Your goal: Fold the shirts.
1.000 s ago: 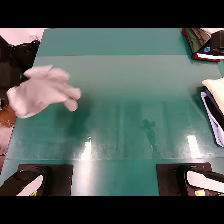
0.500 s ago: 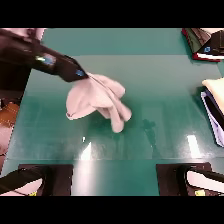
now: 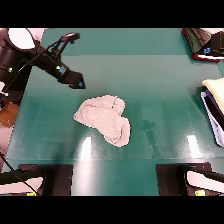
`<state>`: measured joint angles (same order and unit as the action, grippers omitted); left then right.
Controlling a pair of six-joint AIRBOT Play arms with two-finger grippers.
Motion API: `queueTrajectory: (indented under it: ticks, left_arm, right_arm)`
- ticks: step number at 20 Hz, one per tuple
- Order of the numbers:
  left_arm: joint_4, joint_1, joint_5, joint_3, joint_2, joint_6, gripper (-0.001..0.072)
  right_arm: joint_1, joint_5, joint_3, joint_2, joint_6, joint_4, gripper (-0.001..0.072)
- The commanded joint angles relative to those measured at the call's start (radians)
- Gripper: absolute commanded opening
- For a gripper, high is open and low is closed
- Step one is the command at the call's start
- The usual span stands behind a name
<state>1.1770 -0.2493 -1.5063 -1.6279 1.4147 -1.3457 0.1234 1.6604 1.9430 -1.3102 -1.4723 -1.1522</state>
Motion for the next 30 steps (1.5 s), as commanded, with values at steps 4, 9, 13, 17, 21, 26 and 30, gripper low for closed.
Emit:
queueTrajectory:
  ticks: [4, 9, 13, 17, 21, 26, 30]
  left_arm:
    - [0.035, 0.128, 0.133, 0.389, -0.002, 0.015, 0.0503]
    - [0.016, 0.127, 0.301, 0.632, -0.002, 0.045, 0.0504]
    - [-0.060, 0.127, 0.344, 0.669, -0.001, 0.045, 0.0503]
    - [-0.137, 0.127, 0.351, 0.668, -0.002, 0.045, 0.0033]
    - [-0.168, 0.127, 0.336, 0.647, -0.024, 0.045, 0.0023]
    - [-0.167, 0.127, 0.345, 0.645, -0.240, 0.045, 0.0023]
    - [-0.167, 0.127, 0.341, 0.645, -0.356, 0.044, 0.0024]
  right_arm:
    - [-0.001, 0.011, 0.000, 0.000, -0.001, 0.000, 0.0014]
    - [-0.002, 0.012, 0.001, 0.000, -0.001, 0.001, 0.0014]
    - [-0.002, 0.019, 0.001, 0.000, -0.002, 0.001, 0.0014]
    - [-0.002, 0.040, 0.000, 0.000, -0.002, 0.009, 0.0014]
    - [-0.005, 0.090, -0.002, -0.002, -0.001, 0.036, 0.0015]
    - [-0.115, 0.014, -0.343, 0.069, 0.016, 0.111, 0.0019]
    - [-0.293, -0.269, -0.846, 0.130, 0.024, 0.163, 0.0502]
